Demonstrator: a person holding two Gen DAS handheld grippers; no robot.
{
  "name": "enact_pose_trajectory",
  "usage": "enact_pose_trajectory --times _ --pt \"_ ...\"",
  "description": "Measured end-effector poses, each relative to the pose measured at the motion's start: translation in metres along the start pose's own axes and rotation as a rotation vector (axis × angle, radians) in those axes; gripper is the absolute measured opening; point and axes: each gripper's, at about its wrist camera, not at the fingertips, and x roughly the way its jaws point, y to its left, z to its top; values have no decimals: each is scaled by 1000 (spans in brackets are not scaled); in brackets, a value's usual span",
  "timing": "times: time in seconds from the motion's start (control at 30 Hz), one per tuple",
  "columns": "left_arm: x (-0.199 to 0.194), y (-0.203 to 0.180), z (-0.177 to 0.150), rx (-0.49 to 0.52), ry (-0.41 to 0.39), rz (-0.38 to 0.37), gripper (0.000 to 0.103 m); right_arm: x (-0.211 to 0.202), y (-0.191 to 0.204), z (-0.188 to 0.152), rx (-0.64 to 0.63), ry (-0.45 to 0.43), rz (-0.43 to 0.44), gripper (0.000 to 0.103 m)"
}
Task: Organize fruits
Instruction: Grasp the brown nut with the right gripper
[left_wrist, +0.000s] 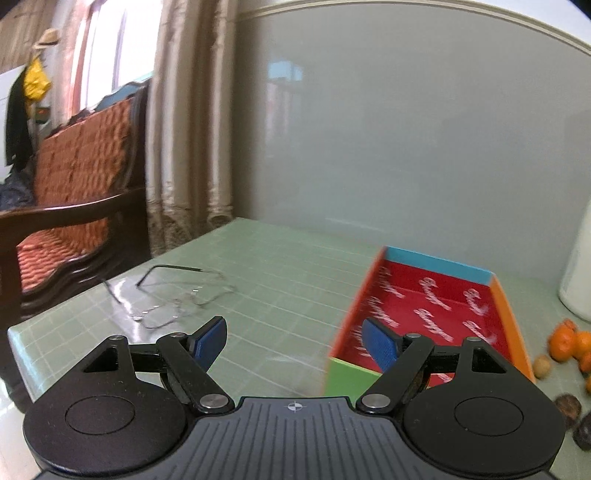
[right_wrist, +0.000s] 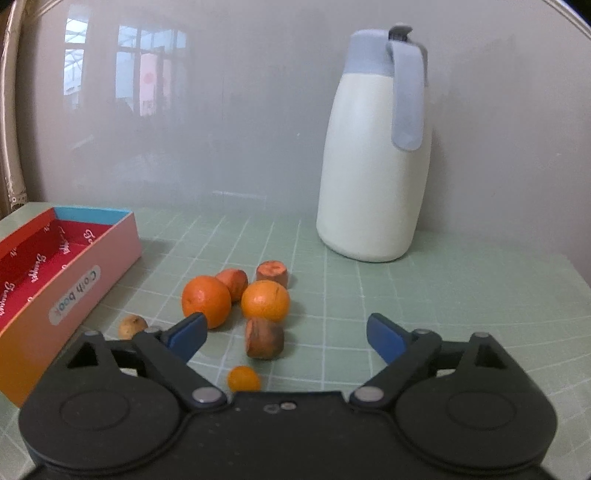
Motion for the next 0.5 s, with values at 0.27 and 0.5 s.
enact_pose_trajectory --times 0.27,0.5 --pt "13 23 2 -64 12 49 80 18 -2 -3 -2 37 -3 74" --pt "15 25 1 -59 14 54 80 28 0 -4 5 76 30 45"
